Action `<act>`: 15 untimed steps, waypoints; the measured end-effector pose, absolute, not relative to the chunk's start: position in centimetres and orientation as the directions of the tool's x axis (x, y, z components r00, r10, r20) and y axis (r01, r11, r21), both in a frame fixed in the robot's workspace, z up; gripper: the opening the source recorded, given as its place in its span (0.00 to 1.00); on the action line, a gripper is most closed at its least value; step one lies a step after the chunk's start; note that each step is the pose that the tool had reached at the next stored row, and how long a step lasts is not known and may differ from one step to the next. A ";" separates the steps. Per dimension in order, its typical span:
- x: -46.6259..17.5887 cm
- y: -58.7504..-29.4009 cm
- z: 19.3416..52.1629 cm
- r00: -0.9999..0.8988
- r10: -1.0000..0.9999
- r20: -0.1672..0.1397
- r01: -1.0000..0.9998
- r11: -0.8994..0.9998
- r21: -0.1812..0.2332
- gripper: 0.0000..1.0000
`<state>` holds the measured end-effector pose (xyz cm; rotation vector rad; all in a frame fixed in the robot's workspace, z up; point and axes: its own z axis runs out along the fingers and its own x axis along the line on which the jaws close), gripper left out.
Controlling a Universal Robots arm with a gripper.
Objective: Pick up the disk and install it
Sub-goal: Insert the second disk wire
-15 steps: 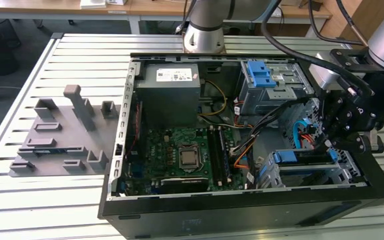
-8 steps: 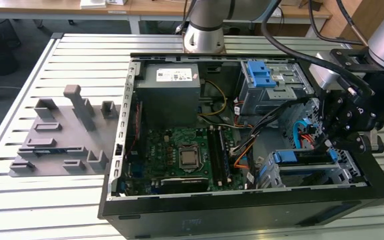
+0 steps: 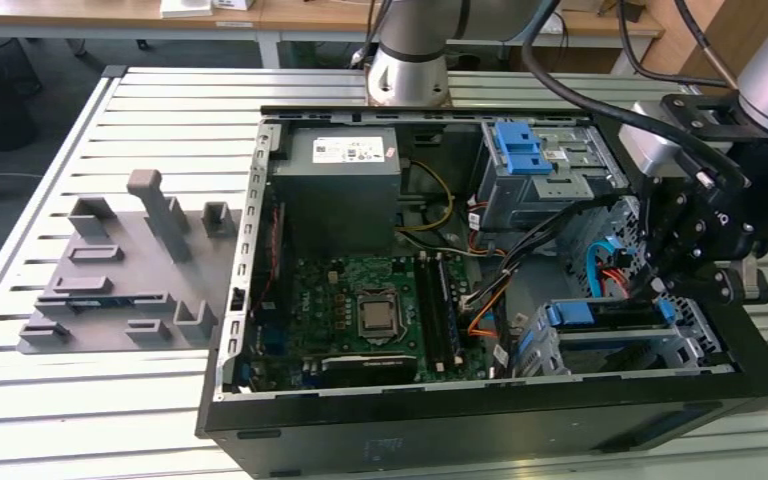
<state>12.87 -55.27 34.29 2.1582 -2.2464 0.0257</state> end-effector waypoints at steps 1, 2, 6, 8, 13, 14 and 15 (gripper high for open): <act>12.9 -55.3 34.5 -0.040 -0.999 0.030 -0.999 0.040 0.006 0.11; 12.9 -55.3 34.6 -0.040 -0.999 0.030 -0.999 0.040 0.006 0.11; 12.8 -55.3 34.8 -0.040 -0.999 0.030 -0.999 0.040 0.005 0.11; 12.7 -55.3 34.9 -0.040 -0.999 0.030 -0.999 0.040 0.004 0.11; 12.6 -55.3 34.9 -0.040 -0.999 0.030 -0.999 0.040 0.004 0.11; 12.6 -55.3 34.9 -0.040 -0.999 0.030 -0.999 0.040 0.004 0.11; 12.6 -55.3 34.9 -0.040 -0.999 0.030 -0.999 0.040 0.004 0.11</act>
